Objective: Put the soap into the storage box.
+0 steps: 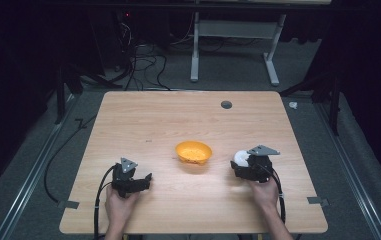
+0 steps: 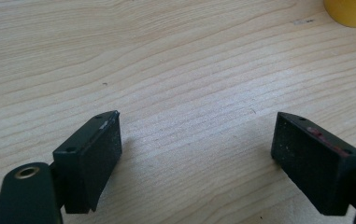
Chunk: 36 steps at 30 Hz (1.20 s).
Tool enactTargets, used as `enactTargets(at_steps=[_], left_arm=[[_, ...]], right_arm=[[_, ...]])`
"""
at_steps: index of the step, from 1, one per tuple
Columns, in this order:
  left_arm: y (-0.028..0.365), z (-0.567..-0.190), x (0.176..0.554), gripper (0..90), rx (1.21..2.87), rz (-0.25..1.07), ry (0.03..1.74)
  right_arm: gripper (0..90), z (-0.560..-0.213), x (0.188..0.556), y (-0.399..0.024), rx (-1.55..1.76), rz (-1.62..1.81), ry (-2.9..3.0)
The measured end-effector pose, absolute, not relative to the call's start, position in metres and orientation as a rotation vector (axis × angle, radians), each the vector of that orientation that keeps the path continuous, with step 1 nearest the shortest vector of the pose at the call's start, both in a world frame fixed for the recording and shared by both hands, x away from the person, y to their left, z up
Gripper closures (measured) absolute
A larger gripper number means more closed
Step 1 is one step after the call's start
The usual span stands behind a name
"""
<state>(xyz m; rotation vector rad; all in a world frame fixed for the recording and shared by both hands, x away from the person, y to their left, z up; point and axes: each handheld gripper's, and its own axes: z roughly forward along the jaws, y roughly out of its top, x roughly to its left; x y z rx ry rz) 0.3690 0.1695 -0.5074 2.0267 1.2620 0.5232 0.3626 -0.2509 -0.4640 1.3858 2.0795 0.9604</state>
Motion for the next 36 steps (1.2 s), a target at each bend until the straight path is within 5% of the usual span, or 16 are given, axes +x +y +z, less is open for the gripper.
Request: enactTargets(at_steps=[36], left_arm=[[0.17,-0.507,0.369,16.6,2.026,0.522,1.263]], right_arm=[[25.5,-0.427,0.365,-0.219,1.23,1.084,2.2]])
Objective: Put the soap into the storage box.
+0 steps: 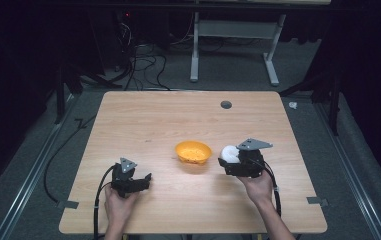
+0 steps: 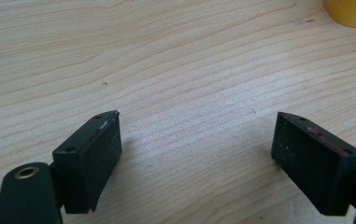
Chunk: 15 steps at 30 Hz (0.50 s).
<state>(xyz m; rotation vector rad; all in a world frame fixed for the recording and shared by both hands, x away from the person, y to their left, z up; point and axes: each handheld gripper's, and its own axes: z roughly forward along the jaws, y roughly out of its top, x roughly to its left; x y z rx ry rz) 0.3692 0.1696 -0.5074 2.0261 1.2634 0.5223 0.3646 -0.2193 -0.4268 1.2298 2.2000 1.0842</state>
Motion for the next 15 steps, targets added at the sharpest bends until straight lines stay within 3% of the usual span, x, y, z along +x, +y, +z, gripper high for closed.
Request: enactTargets(at_steps=[15], left_arm=[[0.17,-0.507,0.369,16.6,2.026,0.522,1.263]], right_arm=[[25.4,-0.416,0.377,-0.198,1.172,1.112,2.251]])
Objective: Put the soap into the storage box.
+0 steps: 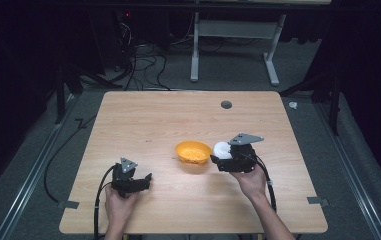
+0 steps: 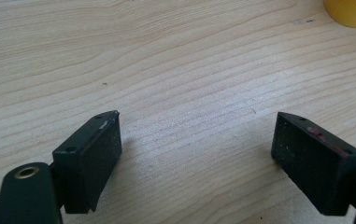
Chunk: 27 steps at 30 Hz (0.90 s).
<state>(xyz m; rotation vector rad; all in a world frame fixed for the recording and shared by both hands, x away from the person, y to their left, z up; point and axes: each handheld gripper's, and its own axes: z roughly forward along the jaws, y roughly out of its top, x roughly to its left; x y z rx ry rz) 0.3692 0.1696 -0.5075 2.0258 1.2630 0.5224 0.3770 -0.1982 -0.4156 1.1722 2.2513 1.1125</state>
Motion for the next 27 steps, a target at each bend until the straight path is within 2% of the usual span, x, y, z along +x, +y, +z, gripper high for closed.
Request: enactTargets(at_steps=[27], left_arm=[[0.17,-0.508,0.369,16.7,2.025,0.524,1.264]], right_arm=[[25.4,-0.402,0.396,-0.171,1.128,1.159,2.306]])
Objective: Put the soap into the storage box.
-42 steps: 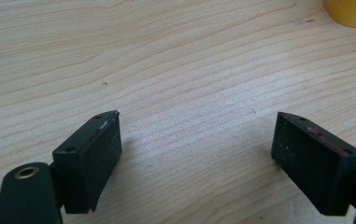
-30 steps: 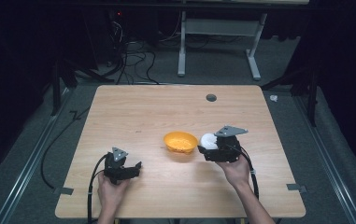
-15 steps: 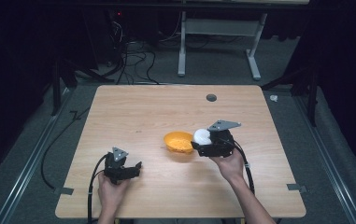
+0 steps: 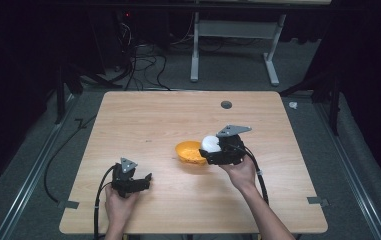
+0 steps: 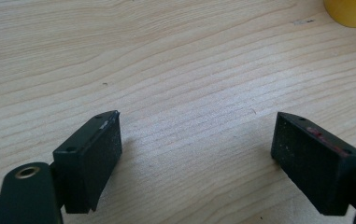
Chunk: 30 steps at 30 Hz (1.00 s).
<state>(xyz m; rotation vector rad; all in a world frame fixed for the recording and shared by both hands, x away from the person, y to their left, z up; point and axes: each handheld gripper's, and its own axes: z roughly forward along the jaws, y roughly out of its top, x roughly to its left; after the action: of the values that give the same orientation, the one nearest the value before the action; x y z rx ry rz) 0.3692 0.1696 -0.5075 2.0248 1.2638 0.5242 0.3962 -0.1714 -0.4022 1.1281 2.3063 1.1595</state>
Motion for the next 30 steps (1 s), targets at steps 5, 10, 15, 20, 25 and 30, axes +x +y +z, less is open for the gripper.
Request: enactTargets(at_steps=[5,10,15,20,25,30], left_arm=[[0.17,-0.508,0.369,16.8,2.025,0.524,1.264],[0.17,-0.507,0.369,16.7,2.025,0.524,1.263],[0.17,-0.507,0.369,16.7,2.025,0.524,1.263],[0.17,-0.508,0.369,16.7,2.024,0.522,1.264],[0.17,-0.508,0.369,16.7,2.024,0.522,1.264],[0.17,-0.508,0.369,16.8,2.024,0.522,1.264]], right_arm=[[25.4,-0.402,0.402,-0.166,1.122,1.151,2.317],[25.4,-0.403,0.406,-0.16,1.132,1.143,2.324],[25.4,-0.407,0.414,-0.152,1.126,1.132,2.339],[25.3,-0.415,0.42,-0.146,1.127,1.106,2.358],[25.3,-0.421,0.426,-0.14,1.14,1.08,2.375],[25.3,-0.427,0.43,-0.137,1.14,1.042,2.389]])
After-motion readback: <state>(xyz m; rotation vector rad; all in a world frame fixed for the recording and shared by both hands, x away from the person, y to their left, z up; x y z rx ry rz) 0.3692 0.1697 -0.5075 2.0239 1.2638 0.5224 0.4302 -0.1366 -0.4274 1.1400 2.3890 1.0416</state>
